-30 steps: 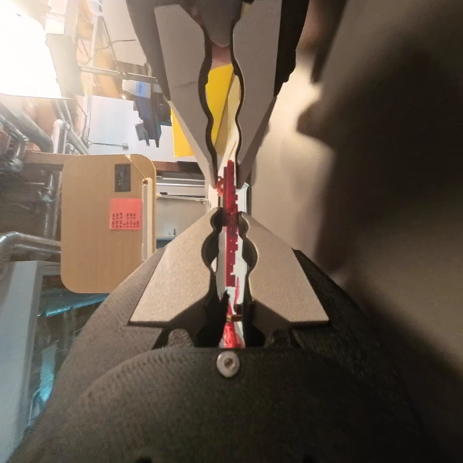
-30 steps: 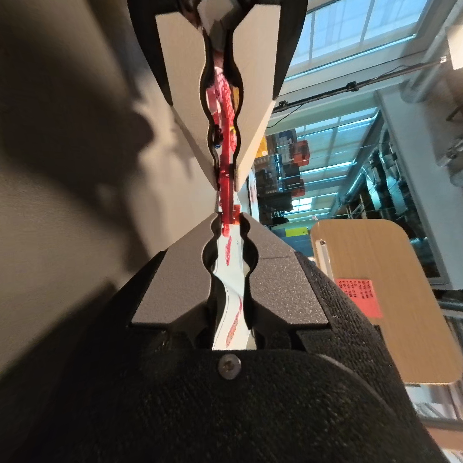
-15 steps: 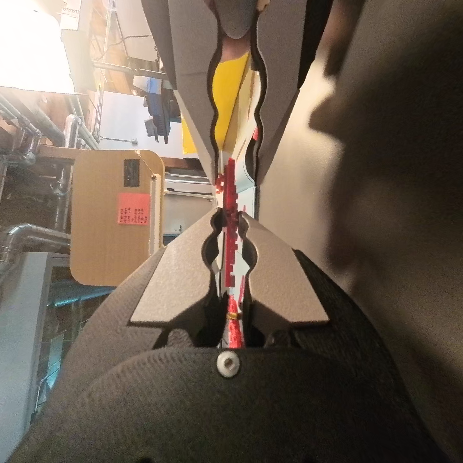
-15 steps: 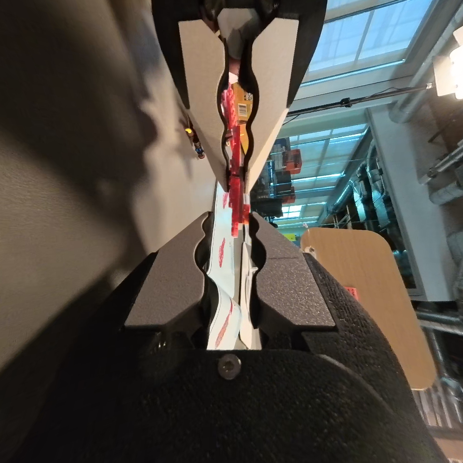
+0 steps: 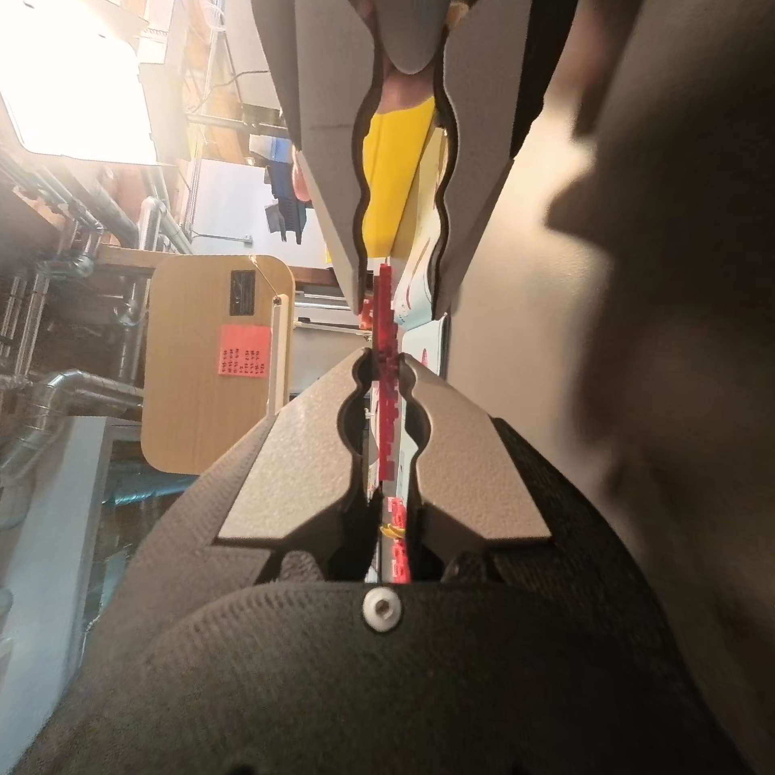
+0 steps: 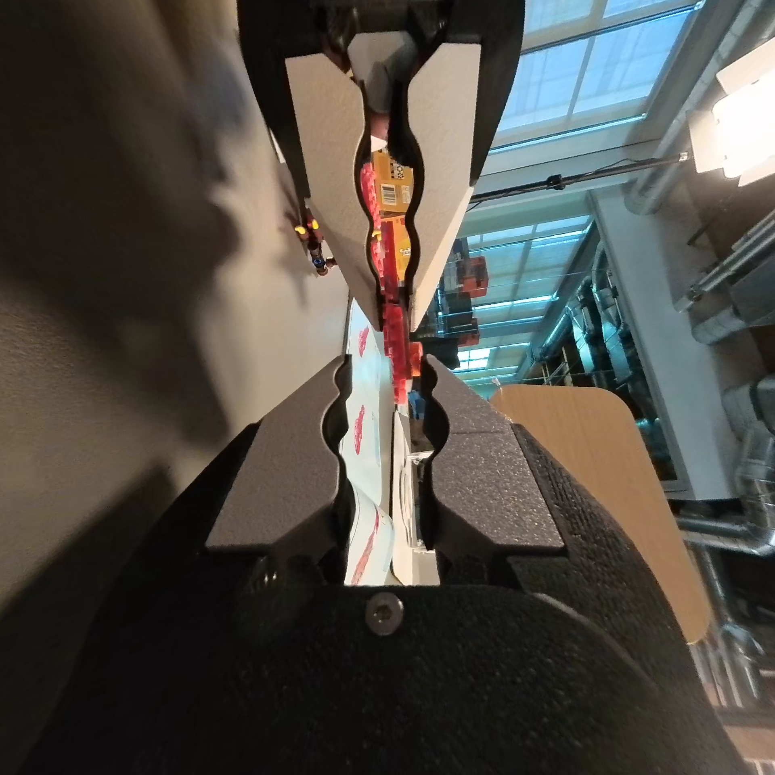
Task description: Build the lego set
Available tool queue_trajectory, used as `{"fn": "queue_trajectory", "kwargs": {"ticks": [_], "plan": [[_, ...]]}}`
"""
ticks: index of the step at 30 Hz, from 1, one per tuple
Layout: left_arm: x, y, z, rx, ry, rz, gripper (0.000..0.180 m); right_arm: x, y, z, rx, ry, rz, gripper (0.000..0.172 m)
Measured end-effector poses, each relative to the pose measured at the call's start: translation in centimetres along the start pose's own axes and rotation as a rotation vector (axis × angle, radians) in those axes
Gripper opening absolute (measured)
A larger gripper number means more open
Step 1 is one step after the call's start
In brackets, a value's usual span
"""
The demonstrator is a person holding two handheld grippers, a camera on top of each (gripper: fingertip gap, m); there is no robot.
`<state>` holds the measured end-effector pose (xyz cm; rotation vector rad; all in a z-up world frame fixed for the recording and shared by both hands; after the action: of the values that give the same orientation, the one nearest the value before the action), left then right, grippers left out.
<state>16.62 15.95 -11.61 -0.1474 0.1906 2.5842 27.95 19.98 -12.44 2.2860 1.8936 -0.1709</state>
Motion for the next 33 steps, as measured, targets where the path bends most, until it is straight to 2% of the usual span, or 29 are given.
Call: {"fn": "queue_trajectory", "kwargs": {"ticks": [33], "plan": [[-0.15,0.21,0.35,-0.063,-0.01,0.002,0.01,-0.17,0.06,-0.25,0.046,-0.038,-0.014,0.036]]}}
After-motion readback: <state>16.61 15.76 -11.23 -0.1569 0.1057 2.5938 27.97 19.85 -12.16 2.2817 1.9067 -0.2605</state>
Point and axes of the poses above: each gripper's, where its closed fingertips meet, y back along the fingers, x out of its underside, z = x × y across the jaws, the point moved 8 cm from there along y, back along the fingers, and after that the axes turned 7 degrees about -z, right-handed, at the moved point
